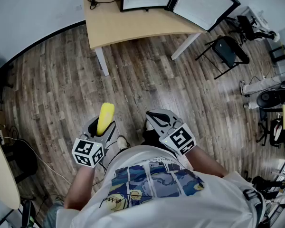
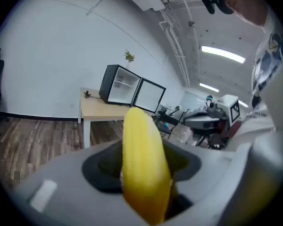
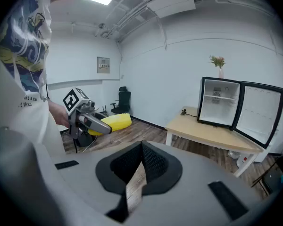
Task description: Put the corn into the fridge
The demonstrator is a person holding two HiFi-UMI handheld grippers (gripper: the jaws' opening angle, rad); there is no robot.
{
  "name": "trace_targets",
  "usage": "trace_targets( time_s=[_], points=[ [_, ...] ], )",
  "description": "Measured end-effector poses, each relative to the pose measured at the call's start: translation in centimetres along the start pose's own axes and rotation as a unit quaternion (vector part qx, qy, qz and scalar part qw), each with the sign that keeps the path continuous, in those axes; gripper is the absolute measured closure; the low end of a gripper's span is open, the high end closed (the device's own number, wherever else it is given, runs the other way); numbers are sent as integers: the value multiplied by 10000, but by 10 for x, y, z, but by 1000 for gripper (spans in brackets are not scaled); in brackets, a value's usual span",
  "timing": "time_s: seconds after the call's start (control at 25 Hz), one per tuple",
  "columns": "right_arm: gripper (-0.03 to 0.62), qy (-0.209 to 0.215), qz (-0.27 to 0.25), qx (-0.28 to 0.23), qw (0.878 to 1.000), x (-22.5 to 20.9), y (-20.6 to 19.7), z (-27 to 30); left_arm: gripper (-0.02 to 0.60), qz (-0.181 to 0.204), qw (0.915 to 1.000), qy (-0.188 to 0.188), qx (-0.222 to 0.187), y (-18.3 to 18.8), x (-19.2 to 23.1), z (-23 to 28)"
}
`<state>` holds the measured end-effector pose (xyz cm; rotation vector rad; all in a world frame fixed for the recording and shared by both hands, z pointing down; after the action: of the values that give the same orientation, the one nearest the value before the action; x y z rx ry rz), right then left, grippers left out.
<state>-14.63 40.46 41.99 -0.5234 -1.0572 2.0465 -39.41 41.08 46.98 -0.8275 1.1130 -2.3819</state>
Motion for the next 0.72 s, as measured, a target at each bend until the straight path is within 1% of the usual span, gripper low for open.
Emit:
trace_targets(
  time_s=[0.16, 0.28, 0.4, 0.52, 0.64, 0.68, 0.72],
  points=[
    [583, -134, -61, 20, 9999, -17, -3, -1, 334, 120, 9999, -22, -64, 15, 7, 23],
    [583, -302, -3, -121, 9995, -39, -3, -15, 334, 149, 9996, -112, -212, 33, -8, 42],
    [583, -440, 53, -303, 9986, -66, -3, -25, 334, 244, 9991, -204, -263, 58, -24, 64],
    [583, -496, 52, -417, 9979, -91, -4, -37, 334, 358, 9986, -230, -299, 82, -39, 84],
    [582, -516, 25, -416, 9978, -118, -15, -51, 334, 425, 9983, -245, -302, 100, -55, 109],
    [552, -500, 43, -409, 9979, -127, -20, -55, 334, 433, 9983, -250, -298, 106, -60, 118],
    [503, -483, 63, -409, 9980, -135, -25, -59, 334, 444, 9983, -246, -295, 111, -65, 127]
  ],
)
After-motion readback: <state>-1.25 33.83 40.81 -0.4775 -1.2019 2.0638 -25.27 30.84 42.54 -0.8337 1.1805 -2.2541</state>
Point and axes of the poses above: the fingertips, and each gripper's own axes: z forward along the fingers, x to its left, y out of its top, the point moved 8 cm from there along -z, backward along the fingers, and after that the axes turned 5 degrees about x, right-handed, at the moved point
